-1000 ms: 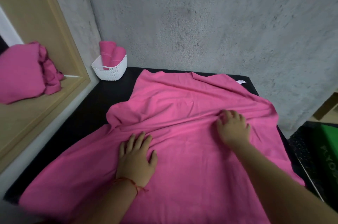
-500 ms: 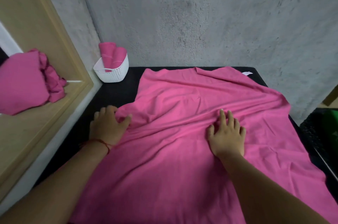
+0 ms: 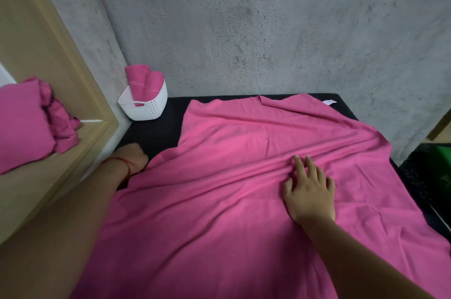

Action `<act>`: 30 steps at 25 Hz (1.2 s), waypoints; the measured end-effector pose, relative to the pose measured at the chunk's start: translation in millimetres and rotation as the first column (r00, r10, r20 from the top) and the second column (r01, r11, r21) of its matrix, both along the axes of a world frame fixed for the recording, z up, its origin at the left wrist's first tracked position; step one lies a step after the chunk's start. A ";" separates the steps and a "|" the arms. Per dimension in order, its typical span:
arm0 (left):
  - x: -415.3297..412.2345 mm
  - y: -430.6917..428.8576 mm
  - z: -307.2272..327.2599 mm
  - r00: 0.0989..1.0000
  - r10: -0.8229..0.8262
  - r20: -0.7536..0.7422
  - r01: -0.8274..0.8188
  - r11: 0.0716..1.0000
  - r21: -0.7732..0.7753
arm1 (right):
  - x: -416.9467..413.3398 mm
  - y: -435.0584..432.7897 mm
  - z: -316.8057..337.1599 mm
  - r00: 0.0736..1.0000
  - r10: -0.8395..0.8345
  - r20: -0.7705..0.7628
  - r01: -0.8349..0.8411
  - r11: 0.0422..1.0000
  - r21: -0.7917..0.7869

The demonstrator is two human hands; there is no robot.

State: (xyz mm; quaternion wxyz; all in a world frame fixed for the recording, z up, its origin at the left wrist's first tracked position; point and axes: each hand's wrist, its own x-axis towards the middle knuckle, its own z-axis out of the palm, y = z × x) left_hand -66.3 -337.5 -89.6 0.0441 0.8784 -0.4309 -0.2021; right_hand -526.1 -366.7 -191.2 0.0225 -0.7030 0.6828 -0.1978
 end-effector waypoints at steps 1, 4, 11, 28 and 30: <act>-9.5 -18.8 -3.5 0.999 -0.054 0.002 0.054 0.995 -0.086 | 0.2 -1.3 0.0 1.000 -0.003 -0.012 0.003 1.000 0.006; -38.0 -71.0 -20.1 0.991 -0.131 -0.031 0.121 0.967 -0.222 | -2.3 -2.6 -2.1 0.998 -0.010 -0.062 0.011 1.000 0.010; -44.2 -160.7 -35.1 0.987 -0.016 -0.159 -0.030 0.958 -0.284 | -2.6 -6.6 -8.6 0.996 -0.033 -0.078 0.032 0.999 -0.018; -121.7 -196.5 -36.3 0.974 -0.191 -0.121 0.139 0.927 -0.348 | -1.0 -4.7 -5.1 0.993 -0.022 -0.116 0.026 0.999 0.035; -120.2 -205.7 -33.1 0.958 -0.170 -0.232 0.107 0.960 -0.259 | 0.2 -4.0 -3.3 0.994 -0.020 -0.109 0.024 0.999 0.034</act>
